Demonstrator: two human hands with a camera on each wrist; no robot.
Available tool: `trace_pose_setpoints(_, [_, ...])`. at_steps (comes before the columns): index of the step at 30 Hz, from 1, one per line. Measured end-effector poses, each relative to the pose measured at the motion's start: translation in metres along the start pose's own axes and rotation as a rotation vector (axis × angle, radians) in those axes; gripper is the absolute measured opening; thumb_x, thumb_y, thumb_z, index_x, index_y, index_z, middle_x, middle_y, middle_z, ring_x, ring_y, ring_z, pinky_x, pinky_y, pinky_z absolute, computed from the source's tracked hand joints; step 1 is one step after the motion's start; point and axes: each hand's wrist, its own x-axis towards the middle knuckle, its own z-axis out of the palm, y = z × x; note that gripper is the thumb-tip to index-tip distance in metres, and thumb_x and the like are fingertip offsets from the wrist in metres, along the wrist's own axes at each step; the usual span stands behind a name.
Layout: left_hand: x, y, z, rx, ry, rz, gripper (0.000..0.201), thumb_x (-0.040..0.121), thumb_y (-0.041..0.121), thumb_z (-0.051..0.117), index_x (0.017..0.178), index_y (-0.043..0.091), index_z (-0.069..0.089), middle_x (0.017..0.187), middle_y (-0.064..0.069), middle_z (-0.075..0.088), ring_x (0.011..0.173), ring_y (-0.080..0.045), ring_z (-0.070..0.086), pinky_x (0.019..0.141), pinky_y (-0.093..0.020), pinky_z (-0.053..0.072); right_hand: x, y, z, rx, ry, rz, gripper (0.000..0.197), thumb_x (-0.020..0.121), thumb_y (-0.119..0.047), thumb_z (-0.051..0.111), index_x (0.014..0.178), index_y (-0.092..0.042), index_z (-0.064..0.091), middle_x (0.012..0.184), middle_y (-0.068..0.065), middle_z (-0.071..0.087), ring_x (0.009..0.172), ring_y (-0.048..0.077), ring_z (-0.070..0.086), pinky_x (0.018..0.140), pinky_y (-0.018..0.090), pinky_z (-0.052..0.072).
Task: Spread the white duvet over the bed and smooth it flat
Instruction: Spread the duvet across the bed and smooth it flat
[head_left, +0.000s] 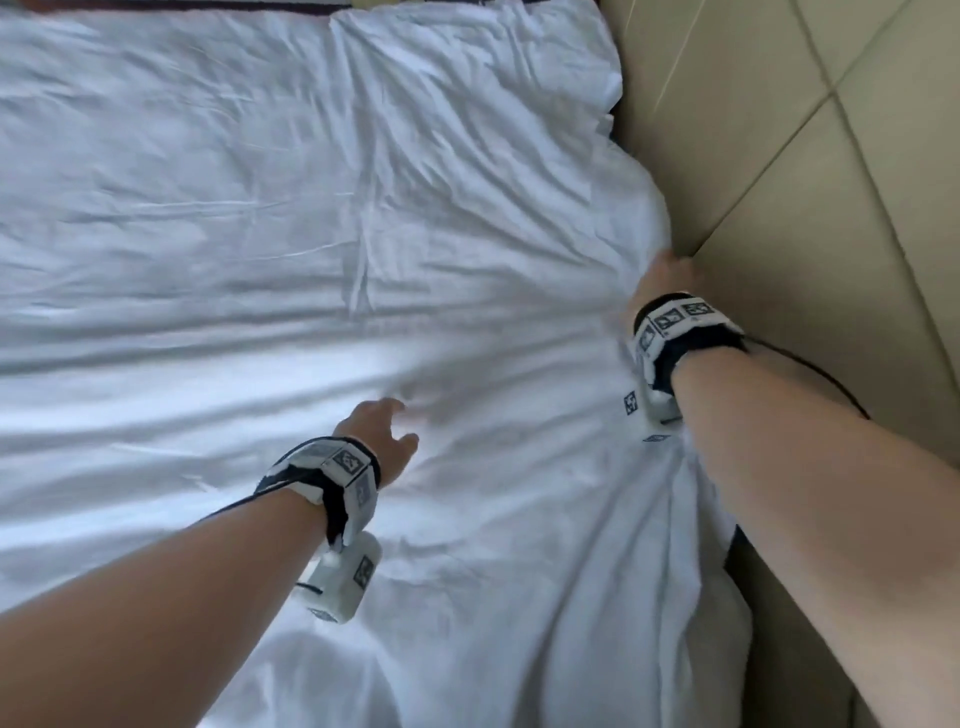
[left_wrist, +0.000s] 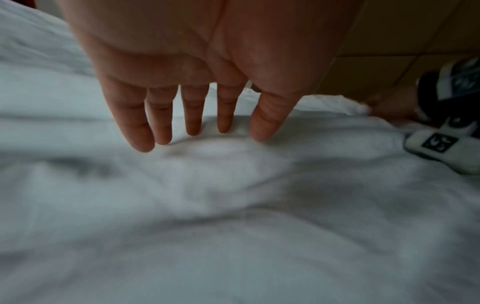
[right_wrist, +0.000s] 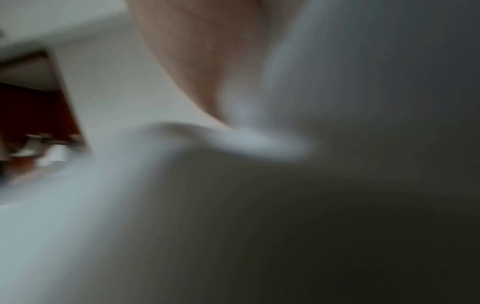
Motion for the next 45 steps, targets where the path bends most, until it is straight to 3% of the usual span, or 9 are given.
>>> trace_pose_setpoints(5, [-0.009,-0.013,0.026,0.011,-0.087,0.021,0.062,0.092,0.033,0.052,0.148,0.026,0.026,0.157,0.000,0.023,0.143,-0.019,0.029,0.117,-0.033,0.025,-0.090,-0.064,0.057,-0.204,-0.150,-0.513,0.065,0.092,-0.037,0.043,0.148,-0.032,0.009,0.159,0.006,-0.013,0.147,0.030,-0.009,0.113,0.054,0.011])
trace_pose_setpoints(11, [-0.067,-0.042,0.080,0.192,-0.546,-0.026,0.052,0.090,0.030,0.058,0.141,0.024,0.046,0.148,-0.003,0.043,0.135,-0.021,0.043,0.103,-0.024,0.036,-0.239,0.007,0.149,-0.345,-0.643,-0.686,0.062,0.084,-0.033,0.048,0.142,-0.034,0.026,0.158,0.008,-0.002,0.146,0.029,0.000,0.116,0.050,0.008])
trace_pose_setpoints(15, [-0.091,-0.048,0.102,0.341,-0.632,-0.004,0.066,0.085,0.066,0.043,0.122,0.016,0.065,0.131,-0.005,0.060,0.121,-0.023,0.056,0.103,-0.031,0.044,-0.264,0.007,0.127,-0.364,-0.966,-0.634,0.034,0.092,-0.029,0.045,0.121,-0.017,0.060,0.136,0.008,0.052,0.122,0.027,0.051,0.103,0.041,0.042])
trace_pose_setpoints(20, [-0.100,-0.025,0.095,0.172,-0.359,0.105,0.042,0.089,0.039,0.053,0.127,0.021,0.056,0.133,-0.002,0.056,0.124,-0.022,0.052,0.099,-0.029,0.041,-0.228,0.064,0.097,-0.020,-0.200,-0.276,0.066,0.078,-0.043,0.064,0.137,-0.026,0.039,0.147,0.007,0.035,0.136,0.026,0.032,0.110,0.040,0.032])
trace_pose_setpoints(23, [-0.121,-0.025,0.111,0.196,-0.463,0.143,0.034,0.088,0.040,0.055,0.111,0.016,0.064,0.105,-0.006,0.061,0.107,-0.021,0.060,0.085,-0.026,0.043,-0.270,0.134,0.121,-0.051,-0.284,0.088,0.095,0.072,-0.060,0.062,0.146,-0.039,0.007,0.158,0.004,-0.001,0.146,0.028,0.005,0.115,0.048,0.019])
trace_pose_setpoints(30, [-0.164,-0.112,0.181,0.321,-0.575,0.095,0.069,0.081,0.038,0.070,0.137,0.008,0.041,0.136,-0.010,0.051,0.121,-0.025,0.052,0.092,-0.030,0.041,-0.372,0.165,0.181,0.546,-0.431,0.740,0.121,0.067,-0.058,0.071,0.150,-0.026,-0.011,0.157,0.011,0.018,0.138,0.037,0.031,0.114,0.045,0.027])
trace_pose_setpoints(34, [-0.177,-0.168,0.205,0.354,-0.503,0.183,0.104,0.059,0.051,0.080,0.142,0.022,0.023,0.142,-0.009,0.035,0.131,-0.032,0.040,0.103,-0.043,0.038,-0.433,0.150,0.226,0.621,-0.329,0.828,0.130,0.061,-0.050,0.082,0.150,-0.018,-0.007,0.154,0.015,0.024,0.137,0.035,0.034,0.111,0.043,0.030])
trace_pose_setpoints(40, [-0.193,-0.207,0.239,0.466,-0.311,0.283,0.096,0.054,0.052,0.082,0.131,0.025,0.031,0.143,-0.009,0.025,0.133,-0.034,0.032,0.101,-0.048,0.042,-0.464,0.145,0.256,0.326,-0.253,0.698,0.044,0.093,-0.024,0.052,0.127,0.002,0.046,0.127,0.022,0.055,0.115,0.035,0.054,0.095,0.036,0.042])
trace_pose_setpoints(45, [-0.222,-0.204,0.280,0.522,-0.309,0.372,0.102,0.061,0.048,0.080,0.141,0.028,0.020,0.146,-0.009,0.020,0.132,-0.035,0.029,0.100,-0.047,0.040,-0.494,0.186,0.212,0.169,-0.271,0.477,0.030,0.096,-0.022,0.048,0.115,-0.002,0.059,0.114,0.024,0.063,0.103,0.037,0.060,0.079,0.030,0.041])
